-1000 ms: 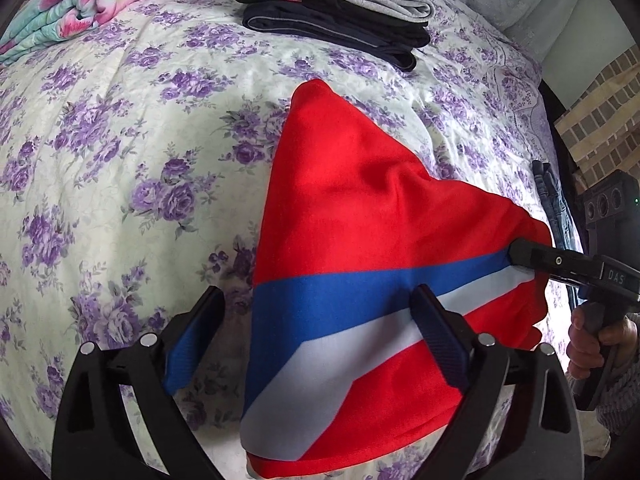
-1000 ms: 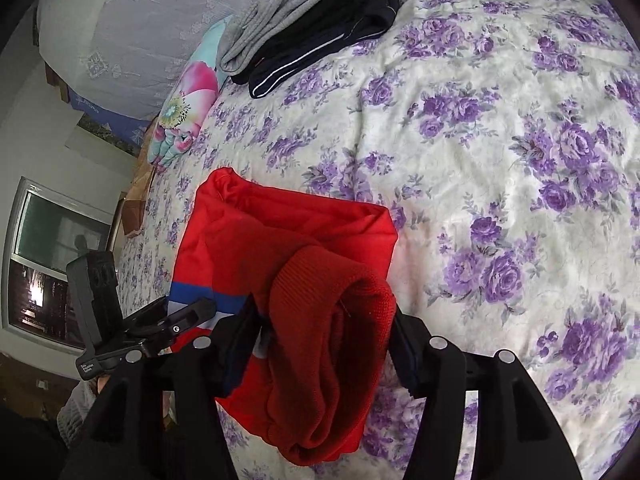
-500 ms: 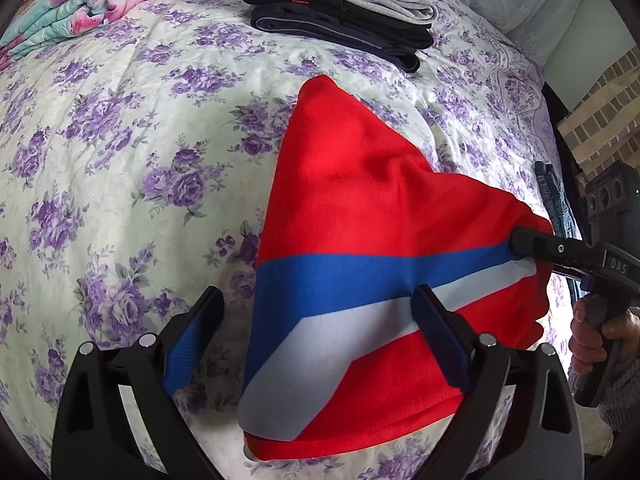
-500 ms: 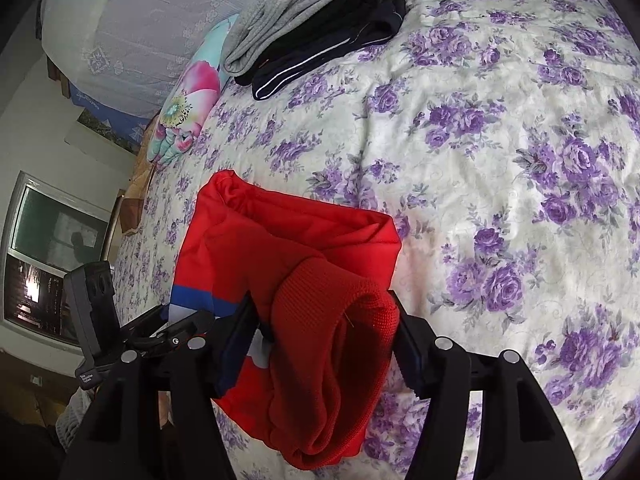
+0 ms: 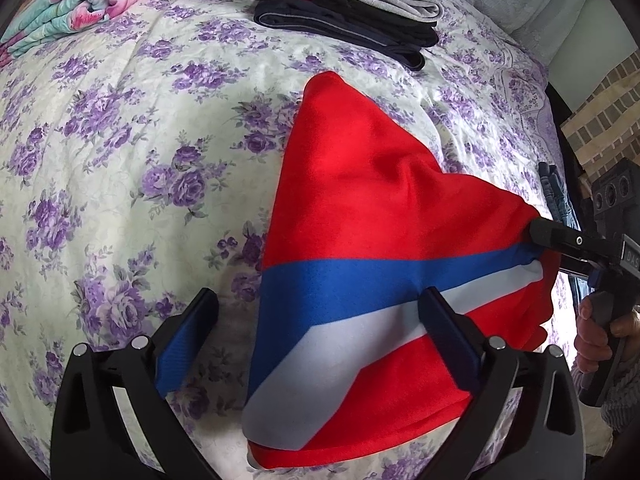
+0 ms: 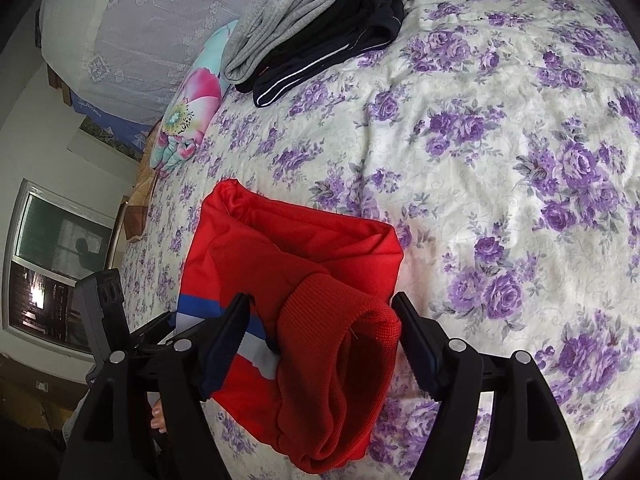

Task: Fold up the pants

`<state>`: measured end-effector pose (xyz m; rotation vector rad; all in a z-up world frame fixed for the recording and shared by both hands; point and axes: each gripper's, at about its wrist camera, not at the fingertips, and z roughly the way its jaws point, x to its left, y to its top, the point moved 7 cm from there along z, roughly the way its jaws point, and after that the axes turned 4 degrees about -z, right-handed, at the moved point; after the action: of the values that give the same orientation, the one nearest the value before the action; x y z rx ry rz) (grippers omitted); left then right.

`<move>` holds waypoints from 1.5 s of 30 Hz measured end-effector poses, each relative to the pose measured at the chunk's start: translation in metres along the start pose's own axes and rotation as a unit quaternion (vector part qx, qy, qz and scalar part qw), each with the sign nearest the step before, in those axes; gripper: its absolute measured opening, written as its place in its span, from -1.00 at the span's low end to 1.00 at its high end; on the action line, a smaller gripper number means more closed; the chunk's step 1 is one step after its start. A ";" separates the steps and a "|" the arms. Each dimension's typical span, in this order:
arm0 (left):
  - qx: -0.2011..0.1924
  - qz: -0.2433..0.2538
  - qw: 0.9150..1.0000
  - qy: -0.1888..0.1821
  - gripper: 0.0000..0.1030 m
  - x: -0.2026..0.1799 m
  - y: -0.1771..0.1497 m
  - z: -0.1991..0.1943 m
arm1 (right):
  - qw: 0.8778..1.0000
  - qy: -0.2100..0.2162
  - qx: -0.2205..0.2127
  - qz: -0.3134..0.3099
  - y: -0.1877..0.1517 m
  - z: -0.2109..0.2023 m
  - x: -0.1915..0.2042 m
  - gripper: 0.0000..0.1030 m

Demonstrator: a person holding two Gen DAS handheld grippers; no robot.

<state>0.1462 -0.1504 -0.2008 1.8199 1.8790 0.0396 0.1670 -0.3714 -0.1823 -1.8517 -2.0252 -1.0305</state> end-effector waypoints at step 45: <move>0.020 -0.025 0.999 -0.027 0.92 0.015 -0.027 -0.012 | 0.944 -0.062 0.004 -0.323 -0.035 -0.004 0.112 -0.57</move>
<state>0.1175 -0.1347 -0.2051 1.7825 1.8991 -0.0643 0.1115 -0.2841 -0.1264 -1.2756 -2.7978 -1.0487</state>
